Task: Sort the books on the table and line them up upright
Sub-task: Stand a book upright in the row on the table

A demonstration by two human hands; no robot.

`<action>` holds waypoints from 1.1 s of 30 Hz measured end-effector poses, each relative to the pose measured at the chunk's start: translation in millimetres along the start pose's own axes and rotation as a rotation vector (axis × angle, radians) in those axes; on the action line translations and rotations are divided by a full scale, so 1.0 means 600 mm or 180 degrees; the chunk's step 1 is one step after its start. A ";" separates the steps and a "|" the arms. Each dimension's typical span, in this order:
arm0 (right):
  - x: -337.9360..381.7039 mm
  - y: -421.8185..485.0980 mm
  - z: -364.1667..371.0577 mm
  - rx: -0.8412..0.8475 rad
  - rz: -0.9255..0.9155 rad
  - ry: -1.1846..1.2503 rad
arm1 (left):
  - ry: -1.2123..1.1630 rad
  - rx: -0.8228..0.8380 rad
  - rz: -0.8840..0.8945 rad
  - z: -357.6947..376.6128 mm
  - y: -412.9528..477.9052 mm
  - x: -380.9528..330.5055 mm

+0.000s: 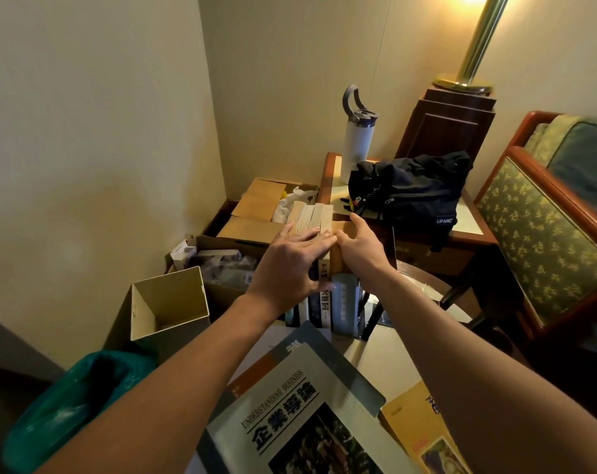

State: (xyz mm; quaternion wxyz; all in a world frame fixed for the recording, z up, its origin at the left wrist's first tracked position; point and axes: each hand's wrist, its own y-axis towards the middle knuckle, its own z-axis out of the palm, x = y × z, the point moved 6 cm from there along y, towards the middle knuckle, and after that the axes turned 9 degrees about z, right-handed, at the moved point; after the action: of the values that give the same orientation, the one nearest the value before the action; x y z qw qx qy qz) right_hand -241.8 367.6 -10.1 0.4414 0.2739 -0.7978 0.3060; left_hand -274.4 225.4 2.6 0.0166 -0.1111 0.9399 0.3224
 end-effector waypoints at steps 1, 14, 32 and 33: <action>0.000 0.000 0.000 0.0015 0.0012 0.0006 | -0.0008 -0.0002 0.0020 -0.001 0.000 0.000; 0.001 -0.009 -0.007 0.0111 -0.0177 -0.0080 | 0.0180 0.0377 0.0153 -0.007 -0.013 0.011; 0.005 -0.027 0.010 0.0175 -0.0517 -0.0648 | 0.0210 0.1005 0.0135 -0.020 -0.018 0.028; 0.004 -0.027 0.009 0.0209 -0.0526 -0.0633 | 0.0187 0.1077 0.0072 -0.022 -0.018 0.032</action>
State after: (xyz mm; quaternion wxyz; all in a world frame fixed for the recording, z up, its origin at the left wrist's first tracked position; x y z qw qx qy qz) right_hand -234.6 352.5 -6.3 0.3746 0.3820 -0.8019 0.2659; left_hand -290.3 205.2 4.6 0.0039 -0.1054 0.9821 0.1563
